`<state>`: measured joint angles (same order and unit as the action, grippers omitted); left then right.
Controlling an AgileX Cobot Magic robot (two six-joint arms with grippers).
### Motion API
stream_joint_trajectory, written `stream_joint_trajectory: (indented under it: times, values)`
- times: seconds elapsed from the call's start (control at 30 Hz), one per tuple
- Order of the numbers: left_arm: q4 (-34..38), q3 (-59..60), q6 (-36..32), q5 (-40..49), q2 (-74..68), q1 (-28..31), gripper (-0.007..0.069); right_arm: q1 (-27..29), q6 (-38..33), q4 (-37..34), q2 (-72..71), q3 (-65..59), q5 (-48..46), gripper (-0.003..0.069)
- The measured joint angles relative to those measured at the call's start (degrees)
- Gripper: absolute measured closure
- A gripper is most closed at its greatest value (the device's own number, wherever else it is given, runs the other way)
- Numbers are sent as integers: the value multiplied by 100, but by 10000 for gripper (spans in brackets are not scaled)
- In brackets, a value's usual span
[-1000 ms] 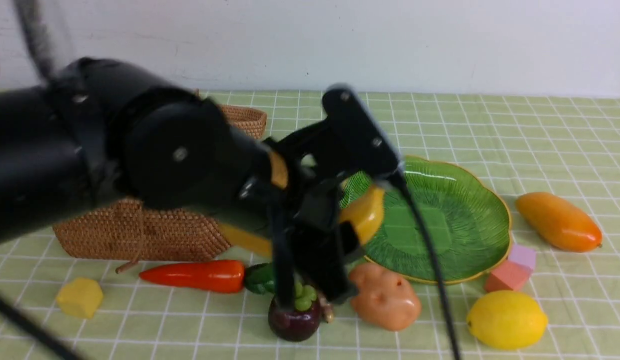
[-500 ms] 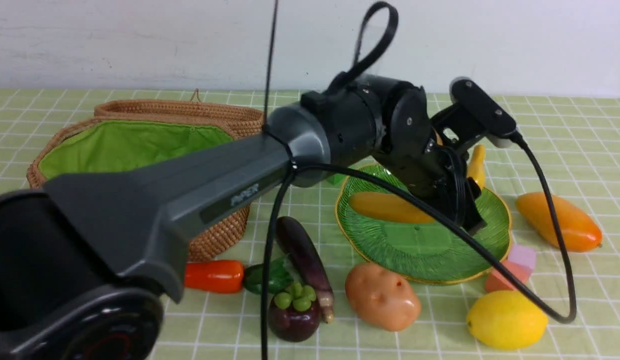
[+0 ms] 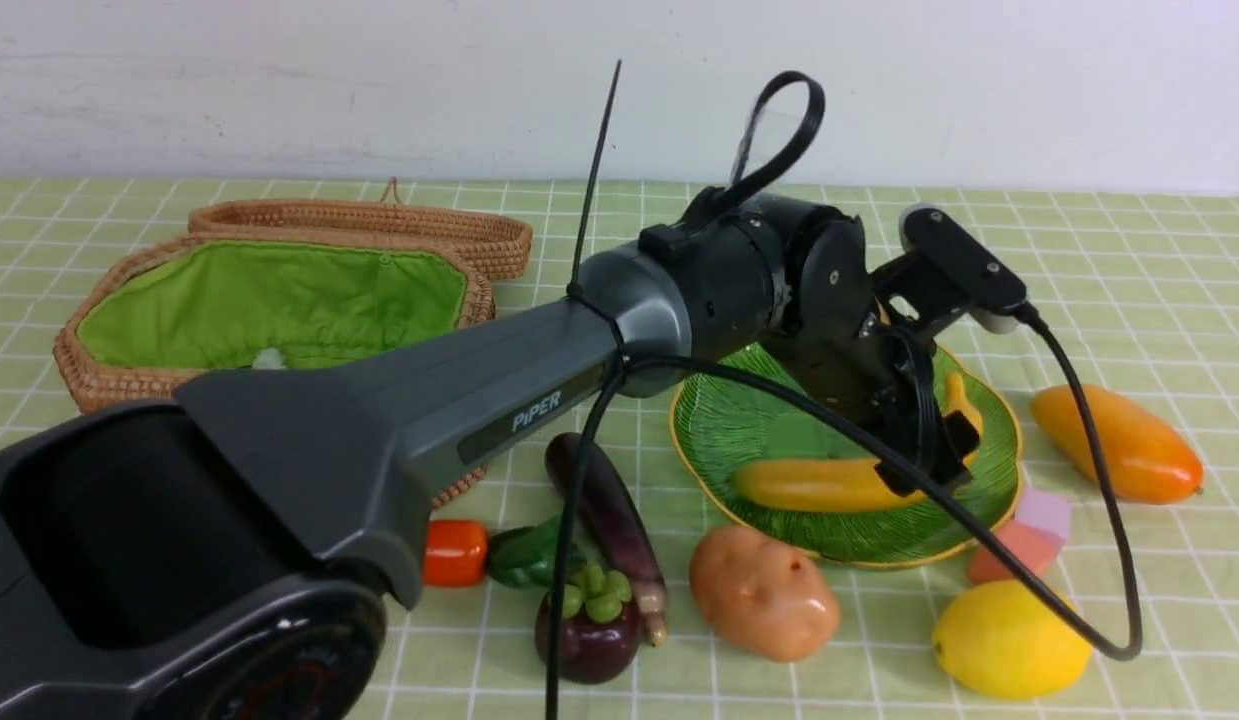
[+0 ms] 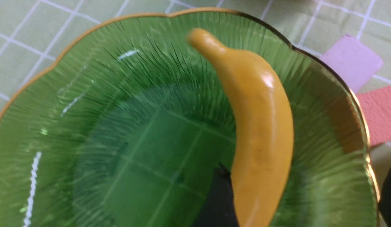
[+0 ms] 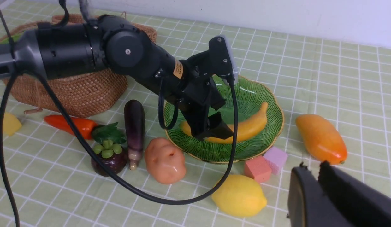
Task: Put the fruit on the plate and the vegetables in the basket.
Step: Use the left arm to grab a banana and put it into the right plate, then use the left arm to grab a carrot and put it into the left basket
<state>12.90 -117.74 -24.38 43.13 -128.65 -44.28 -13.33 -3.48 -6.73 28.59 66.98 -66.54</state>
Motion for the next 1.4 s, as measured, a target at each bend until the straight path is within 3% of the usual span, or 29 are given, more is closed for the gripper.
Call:
stream_joint_trajectory:
  times: [0.03,0.13,0.17,0.2,0.27,0.33,0.47,0.6,0.77,0.87,1.07,1.3,1.4]
  values:
    - [-8,0,0,0,24,0,43,0,0,0,0,0,0,582]
    - [-242,0,589,1079,610,0,224,0,0,0,0,0,-27,583]
    - [-317,0,877,1443,879,0,321,0,0,-15,0,0,-34,583]
    - [-325,0,927,1499,926,0,338,0,0,-16,0,0,-38,583]
    - [-410,-6,1438,2046,1538,0,561,0,0,-113,0,0,-38,582]
    - [-444,-7,1521,2410,1929,0,637,0,0,-180,0,0,-38,581]
    - [-476,38,1638,2776,2558,0,638,0,-126,-391,0,0,-38,580]
    - [-843,937,1801,2776,3414,0,638,0,-388,-734,0,0,-42,580]
    - [-1164,2784,1823,2776,4488,0,638,0,-736,-1054,0,0,-57,580]
    - [-1518,4490,1636,2754,5439,0,638,0,-1228,-1473,0,0,-78,580]
    - [-1519,6441,791,1691,5834,360,638,0,-2430,-2572,0,0,-177,577]
    - [-794,6482,-1004,440,4916,1201,629,0,-3068,-3356,0,0,-386,573]
    - [-757,6448,-1796,72,4585,1244,566,0,-3094,-3386,0,0,-397,570]
